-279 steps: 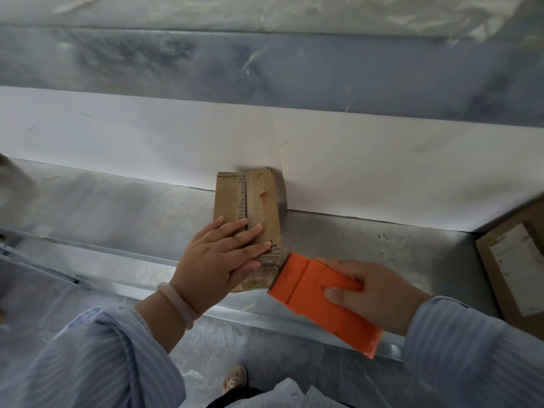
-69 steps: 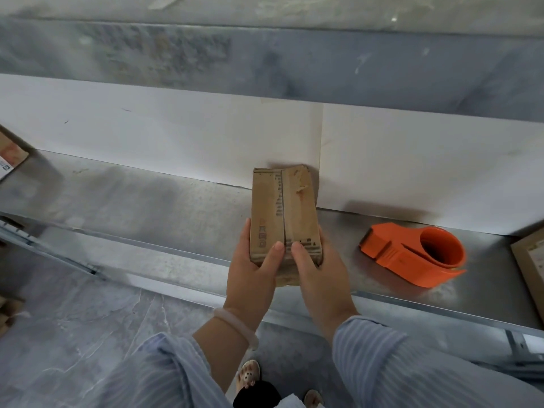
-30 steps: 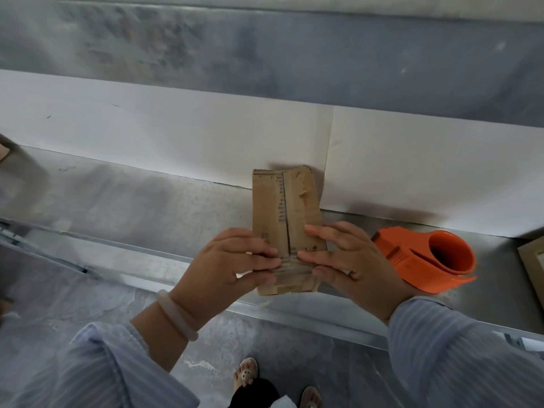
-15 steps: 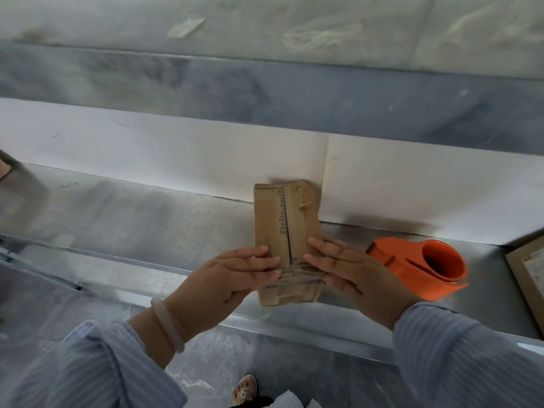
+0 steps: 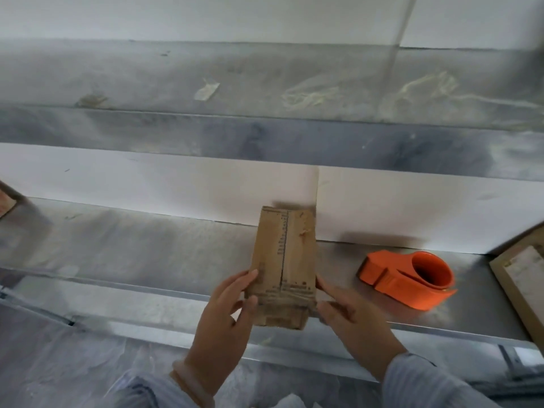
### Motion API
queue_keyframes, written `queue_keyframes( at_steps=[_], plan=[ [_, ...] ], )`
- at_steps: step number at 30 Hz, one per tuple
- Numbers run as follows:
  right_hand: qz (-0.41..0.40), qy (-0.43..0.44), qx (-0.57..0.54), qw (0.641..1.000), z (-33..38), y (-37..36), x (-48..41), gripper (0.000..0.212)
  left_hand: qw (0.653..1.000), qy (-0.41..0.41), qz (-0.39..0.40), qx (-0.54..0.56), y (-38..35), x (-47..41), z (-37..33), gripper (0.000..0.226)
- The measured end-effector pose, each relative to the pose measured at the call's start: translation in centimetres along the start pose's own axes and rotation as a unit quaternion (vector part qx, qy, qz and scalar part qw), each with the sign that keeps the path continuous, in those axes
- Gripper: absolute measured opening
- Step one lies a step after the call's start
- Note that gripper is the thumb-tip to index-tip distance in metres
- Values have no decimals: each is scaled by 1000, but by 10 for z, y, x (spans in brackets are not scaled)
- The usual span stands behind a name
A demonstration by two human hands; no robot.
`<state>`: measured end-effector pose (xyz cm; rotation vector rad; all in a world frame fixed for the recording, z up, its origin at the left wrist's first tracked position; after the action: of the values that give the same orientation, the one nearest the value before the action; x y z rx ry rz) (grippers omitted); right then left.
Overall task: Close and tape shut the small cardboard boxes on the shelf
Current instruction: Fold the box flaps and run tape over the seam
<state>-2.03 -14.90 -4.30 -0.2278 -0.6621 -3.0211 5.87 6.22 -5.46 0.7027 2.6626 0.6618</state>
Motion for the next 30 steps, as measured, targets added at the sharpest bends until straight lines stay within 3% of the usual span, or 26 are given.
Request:
queue_keyframes(
  at_steps=[2, 4, 6, 9, 11, 13, 15, 18, 21, 25, 27, 30],
  plan=[
    [-9, 0, 17, 1000, -4, -13, 4, 44, 999, 10, -24, -18, 6, 2, -1, 47],
    [8, 20, 58, 998, 2, -22, 4, 44, 999, 29, -11, -41, 10, 0, 5, 72],
    [10, 45, 97, 994, 13, -23, 0, 38, 997, 49, 19, -50, 15, -5, 10, 79],
    [-91, 45, 139, 985, 27, 4, -12, 23, 995, 41, 71, -57, 26, -15, 15, 65],
    [-154, 36, 138, 978, 31, 29, -27, 24, 991, 26, 114, -69, 34, -22, 19, 57],
    [-134, 5, 156, 979, 34, 45, -43, 38, 984, 20, 159, -82, 41, -28, 23, 57],
    [-59, -34, 145, 987, 28, 48, -59, 50, 981, 18, 167, -92, 46, -33, 24, 57],
    [4, -45, 132, 990, 14, 41, -68, 47, 988, 38, 71, -129, 51, -30, 19, 68],
    [-27, -48, 108, 993, 6, 35, -60, 43, 988, 107, -4, -112, 50, -21, 27, 68],
    [-96, -9, 139, 986, 9, 36, -42, 32, 991, 115, 60, 23, 43, -29, 26, 58],
    [-109, -19, 140, 984, 9, 40, -38, 37, 989, 119, 85, 38, 46, -42, 23, 57],
    [-74, -67, 115, 988, 1, 44, -44, 66, 985, 115, 123, 41, 50, -63, 21, 52]
  ],
)
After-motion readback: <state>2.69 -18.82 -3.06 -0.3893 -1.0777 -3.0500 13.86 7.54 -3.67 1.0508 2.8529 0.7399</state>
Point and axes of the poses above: each hand's wrist, its own x-axis away from the middle knuckle, its own y-axis out of the back of the hand, z = x × y, the point moved 4 cm from there along -x, towards the middle knuckle, and after that the axes turned 13 degrees about z, right-handed, at the moved point
